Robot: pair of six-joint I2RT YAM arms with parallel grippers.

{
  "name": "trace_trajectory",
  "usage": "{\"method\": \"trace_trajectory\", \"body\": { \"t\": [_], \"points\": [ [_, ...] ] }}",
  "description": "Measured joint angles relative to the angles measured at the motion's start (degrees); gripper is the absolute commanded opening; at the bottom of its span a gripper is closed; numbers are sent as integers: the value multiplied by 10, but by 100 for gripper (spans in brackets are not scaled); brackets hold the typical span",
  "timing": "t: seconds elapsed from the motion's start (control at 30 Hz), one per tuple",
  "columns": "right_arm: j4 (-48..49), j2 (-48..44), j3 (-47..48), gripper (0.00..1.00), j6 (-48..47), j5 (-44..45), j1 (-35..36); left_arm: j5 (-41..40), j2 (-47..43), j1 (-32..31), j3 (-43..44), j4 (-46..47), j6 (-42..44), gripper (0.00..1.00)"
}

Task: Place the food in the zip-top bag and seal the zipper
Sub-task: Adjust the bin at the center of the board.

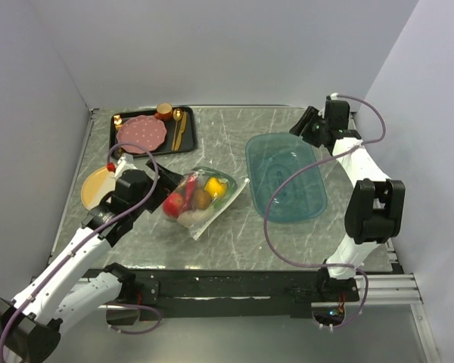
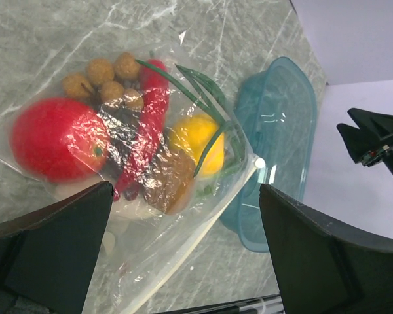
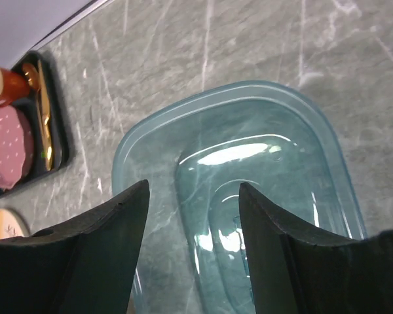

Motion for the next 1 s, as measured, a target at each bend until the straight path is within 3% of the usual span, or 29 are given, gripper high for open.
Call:
{"method": "trace_trajectory", "body": {
  "t": [0.23,0.43,0.57,0.8,0.83,0.9,1.0],
  "points": [
    [7,42,-69,68,6,3,11,-7,19,1,33,-18,25,99],
    [-17,103,-53,68,12,23,13,-5,19,1,37,-18,29,99],
    [-53,153,34,69,0,47,3,1,20,1,37,-17,29,99],
    [-99,285,273,71,-38,93,-17,5,27,1,35,-17,29,99],
    [-106,304,299,72,-42,95,-19,5,29,1,33,-17,29,99],
    [-131,349,365,85,-49,95,-22,7,31,1,30,-17,29,99],
    [-158,398,436,87,-59,92,-24,13,42,1,30,-17,30,99]
  ]
}}
